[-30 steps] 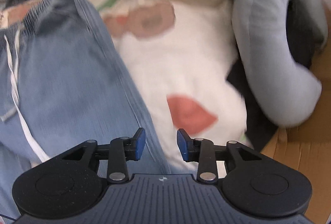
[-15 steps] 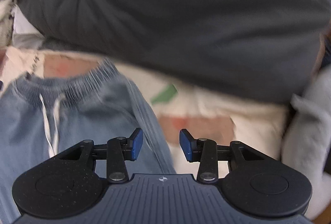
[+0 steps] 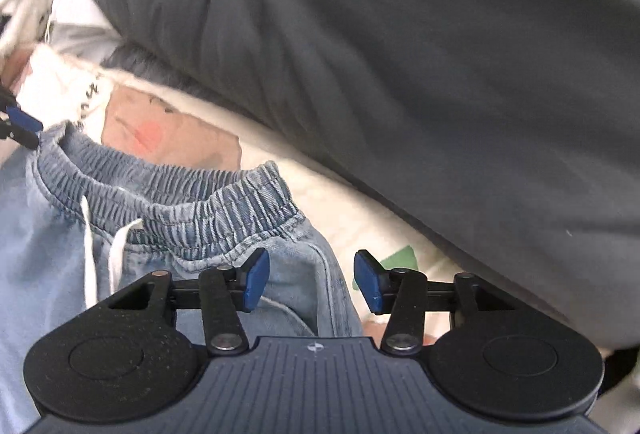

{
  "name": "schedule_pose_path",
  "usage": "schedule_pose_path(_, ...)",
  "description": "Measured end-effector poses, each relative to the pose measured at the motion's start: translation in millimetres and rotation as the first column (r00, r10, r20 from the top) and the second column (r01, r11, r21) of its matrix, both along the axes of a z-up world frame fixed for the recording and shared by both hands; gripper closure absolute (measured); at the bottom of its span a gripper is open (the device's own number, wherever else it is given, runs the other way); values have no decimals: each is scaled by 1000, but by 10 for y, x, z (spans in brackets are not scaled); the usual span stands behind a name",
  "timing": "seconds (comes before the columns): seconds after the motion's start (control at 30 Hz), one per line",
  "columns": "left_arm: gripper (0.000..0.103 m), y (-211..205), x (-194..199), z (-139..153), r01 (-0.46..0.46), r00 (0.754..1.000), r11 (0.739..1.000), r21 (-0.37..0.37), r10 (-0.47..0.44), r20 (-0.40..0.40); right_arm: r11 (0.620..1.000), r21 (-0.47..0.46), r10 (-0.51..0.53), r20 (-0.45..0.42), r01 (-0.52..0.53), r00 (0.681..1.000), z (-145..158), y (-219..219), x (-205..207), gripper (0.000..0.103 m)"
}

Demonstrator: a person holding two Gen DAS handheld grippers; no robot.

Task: Fold clothes
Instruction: 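Lower both tools onto the elastic waistband and close on it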

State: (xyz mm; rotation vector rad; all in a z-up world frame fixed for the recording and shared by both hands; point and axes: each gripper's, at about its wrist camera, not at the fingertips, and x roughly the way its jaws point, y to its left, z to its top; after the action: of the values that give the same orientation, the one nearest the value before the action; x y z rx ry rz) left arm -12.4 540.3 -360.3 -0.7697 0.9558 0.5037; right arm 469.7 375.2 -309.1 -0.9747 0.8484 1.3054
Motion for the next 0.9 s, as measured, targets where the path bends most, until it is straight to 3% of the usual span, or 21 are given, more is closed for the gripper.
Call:
schedule_pose_path(0.07, 58, 8, 23, -53, 1, 1000, 1000, -1, -1, -5, 1000, -18, 7, 13, -6, 1000, -83, 65, 6, 49)
schedule_pose_path(0.17, 54, 7, 66, -124, 8, 1000, 1000, -1, -8, -15, 999, -36, 5, 14, -4, 1000, -196, 151, 45, 49)
schedule_pose_path(0.53, 53, -106, 131, -197, 49, 998, 999, 1, -49, -29, 992, -124, -1, -26, -2, 1000, -644, 317, 120, 49)
schedule_pose_path(0.63, 54, -147, 179, -215, 68, 997, 997, 31, -67, -46, 990, -137, -32, -45, 26, 998, -756, 315, 110, 51)
schedule_pose_path(0.77, 75, -234, 181, -148, 51, 997, 994, 101, -45, -60, 990, -138, -36, -76, 26, 996, -789, 316, 48, 79)
schedule_pose_path(0.9, 82, -268, 48, 0, -34, 999, 987, 158, 35, -9, 993, -115, -33, -54, 27, 998, -691, 276, -4, 92)
